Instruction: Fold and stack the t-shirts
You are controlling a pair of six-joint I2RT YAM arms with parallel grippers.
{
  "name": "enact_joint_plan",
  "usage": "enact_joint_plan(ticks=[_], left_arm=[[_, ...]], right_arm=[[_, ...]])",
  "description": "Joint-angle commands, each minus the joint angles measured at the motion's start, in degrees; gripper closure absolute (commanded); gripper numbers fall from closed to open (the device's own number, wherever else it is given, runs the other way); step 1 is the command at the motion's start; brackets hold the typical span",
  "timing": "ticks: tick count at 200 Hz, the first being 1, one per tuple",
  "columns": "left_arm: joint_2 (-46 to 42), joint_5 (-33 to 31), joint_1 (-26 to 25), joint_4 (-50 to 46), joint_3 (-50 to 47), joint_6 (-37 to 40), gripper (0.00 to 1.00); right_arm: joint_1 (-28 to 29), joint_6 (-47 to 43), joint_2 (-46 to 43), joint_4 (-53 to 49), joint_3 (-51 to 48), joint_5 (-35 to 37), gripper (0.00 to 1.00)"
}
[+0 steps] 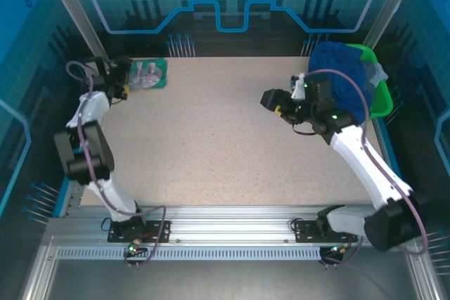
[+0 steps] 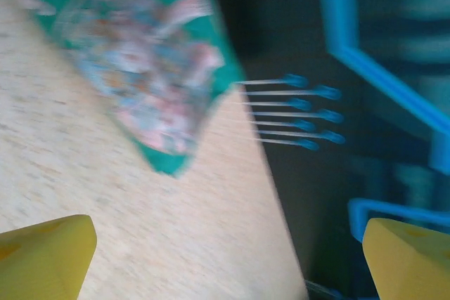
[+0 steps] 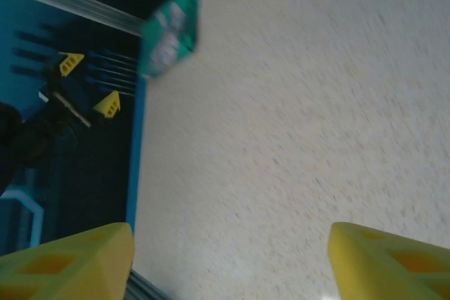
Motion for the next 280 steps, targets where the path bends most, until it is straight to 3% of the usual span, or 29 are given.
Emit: enact_joint_plan(ticks=[1,32,50,72,86,95,109,143,154,178,216,244,264,280], left_arm=[[-12.7,-4.7,-5.2,-6.5,-3.4,6.2,0.01],[-26.2,-11.2,-12.5,-10.4,-12.6,1.6,0.01],[-34.4,-20.0,-18.3,-12.0,-17.1,2.9,0.01],[-40.6,-43.2,-28.6,-20.6,-17.5,9.5,0.01],[-42.1,-59.8,-36.0,-22.4,-19.1,16.8,0.01],[-42.8,-64.6,-38.6,-18.8,-22.7,25.0,0.01],[-44.3,-61.9,-39.2,-11.2,-29.8,38.8,0.01],[-49.4,-59.5,-38.9,4.4,-49.7,53.3,0.01],[-50.5,-54.6,-37.4,14.1,-56.5,57.4,0.01],[-46.6,-47.7,-29.7,24.3,-62.1,53.8,0.01],[-29.2,-39.8,-23.1,37.9,-58.9,53.4,0.01],[-17.3,-35.0,-20.0,47.4,-54.0,53.2,0.01],[-13.2,-31.6,-19.8,48.1,-52.4,54.3,0.01],[-12.1,-32.7,-20.2,59.9,-58.2,54.3,0.01]], right_arm=[[-1.5,-1.0,-1.7,5.0,0.7,3.1,0.00],[-2.2,-3.8,-4.4,0.0,2.5,5.8,0.00],[-2.1,-5.6,-6.6,-6.5,4.1,11.4,0.00],[-1.8,-9.3,-8.5,-15.2,6.1,20.1,0.00],[-0.9,-9.7,-7.5,-23.7,8.3,32.2,0.00],[-1.0,-11.9,-7.3,-25.3,7.1,39.1,0.00],[-2.2,-22.6,-9.9,-16.7,-0.9,41.4,0.00],[-2.5,-38.4,-16.8,10.3,-26.0,47.8,0.00],[-3.7,-39.9,-16.6,15.4,-31.1,47.1,0.00],[-5.5,-43.3,-14.1,30.2,-40.5,44.0,0.00],[-10.1,-44.9,-3.3,46.1,-44.5,37.3,0.00],[-13.2,-43.2,4.6,55.7,-42.4,32.0,0.00],[-13.9,-45.6,9.9,57.9,-39.4,30.5,0.00],[-14.3,-45.3,12.7,63.2,-41.5,29.4,0.00]])
